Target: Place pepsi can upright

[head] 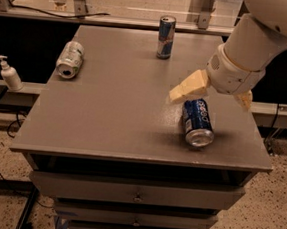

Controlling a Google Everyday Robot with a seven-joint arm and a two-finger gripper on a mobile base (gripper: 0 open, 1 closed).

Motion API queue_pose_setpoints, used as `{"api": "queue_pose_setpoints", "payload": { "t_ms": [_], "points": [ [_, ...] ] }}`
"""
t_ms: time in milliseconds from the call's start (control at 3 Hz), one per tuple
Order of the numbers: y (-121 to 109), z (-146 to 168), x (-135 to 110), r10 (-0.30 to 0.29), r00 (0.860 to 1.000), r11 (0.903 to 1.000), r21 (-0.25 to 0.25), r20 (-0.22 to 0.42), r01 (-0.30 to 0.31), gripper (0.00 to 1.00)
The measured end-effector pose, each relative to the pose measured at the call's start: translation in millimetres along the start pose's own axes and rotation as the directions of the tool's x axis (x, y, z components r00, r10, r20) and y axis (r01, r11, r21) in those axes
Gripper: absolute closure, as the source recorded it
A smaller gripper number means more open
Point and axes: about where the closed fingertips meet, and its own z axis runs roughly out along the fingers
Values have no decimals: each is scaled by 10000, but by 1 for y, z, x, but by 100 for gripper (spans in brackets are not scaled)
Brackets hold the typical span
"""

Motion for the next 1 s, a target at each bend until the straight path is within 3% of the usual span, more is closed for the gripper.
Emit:
{"api": "queue_pose_setpoints", "payload": {
  "t_ms": [333,1000],
  "points": [
    [13,13,9,34,9993,9998,-190,-382,-41,0],
    [31,43,23,595,9941,9927,-991,-905,-685,0]
  ]
}}
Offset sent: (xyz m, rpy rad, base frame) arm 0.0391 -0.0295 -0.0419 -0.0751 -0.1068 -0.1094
